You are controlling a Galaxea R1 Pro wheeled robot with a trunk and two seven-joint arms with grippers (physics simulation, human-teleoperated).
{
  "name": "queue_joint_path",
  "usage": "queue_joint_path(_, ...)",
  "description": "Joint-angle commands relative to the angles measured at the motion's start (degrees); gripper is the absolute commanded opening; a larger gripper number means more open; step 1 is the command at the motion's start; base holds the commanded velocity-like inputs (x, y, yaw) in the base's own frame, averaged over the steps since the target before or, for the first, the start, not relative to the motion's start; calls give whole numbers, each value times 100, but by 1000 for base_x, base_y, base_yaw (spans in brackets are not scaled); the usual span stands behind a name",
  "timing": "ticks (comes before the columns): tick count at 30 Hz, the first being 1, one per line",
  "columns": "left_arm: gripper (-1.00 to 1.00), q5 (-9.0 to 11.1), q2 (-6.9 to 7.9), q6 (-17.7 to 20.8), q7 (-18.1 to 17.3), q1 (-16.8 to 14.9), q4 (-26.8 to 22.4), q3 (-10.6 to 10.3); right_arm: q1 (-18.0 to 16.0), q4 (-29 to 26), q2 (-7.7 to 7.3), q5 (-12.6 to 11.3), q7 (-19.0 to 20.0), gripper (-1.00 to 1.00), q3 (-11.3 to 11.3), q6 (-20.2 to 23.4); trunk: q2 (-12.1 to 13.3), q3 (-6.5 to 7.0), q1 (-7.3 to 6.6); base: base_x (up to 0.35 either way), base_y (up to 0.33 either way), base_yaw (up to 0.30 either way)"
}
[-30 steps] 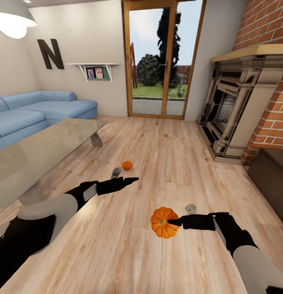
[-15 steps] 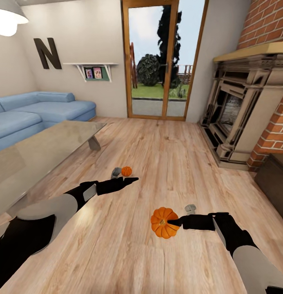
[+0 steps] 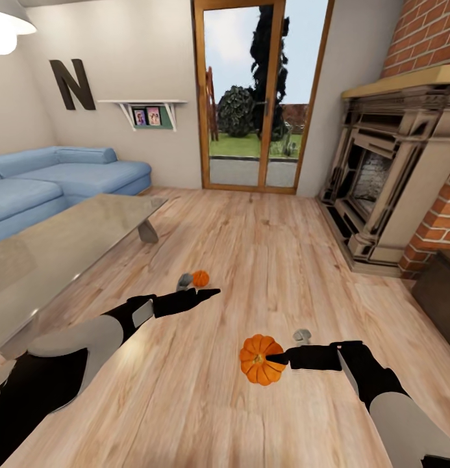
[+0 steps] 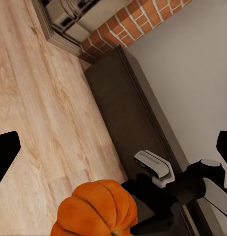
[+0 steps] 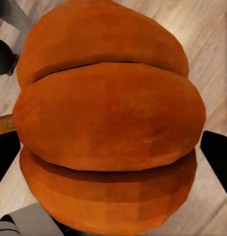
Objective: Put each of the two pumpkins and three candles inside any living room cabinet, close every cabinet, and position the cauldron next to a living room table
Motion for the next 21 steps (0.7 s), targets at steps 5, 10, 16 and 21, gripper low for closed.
queue_joint_path(5, 100, 0, 0, -2, 0, 0, 0, 1, 0, -1, 0, -9, -1, -100, -2, 4, 0, 0, 0, 335, 0, 0)
queue_joint_path(10, 100, 0, 6, -4, 0, 0, 0, 6, 0, -1, 0, -9, -1, -100, -2, 3, 0, 0, 0, 336, 0, 0)
queue_joint_path(16, 100, 0, 17, -4, 0, 0, 0, 9, 0, -1, 0, -9, -1, -100, -2, 4, 0, 0, 0, 336, 0, 0)
queue_joint_path(21, 100, 0, 26, -4, -1, 0, 0, 9, 0, -1, 0, -9, -1, -100, -2, 4, 0, 0, 0, 336, 0, 0)
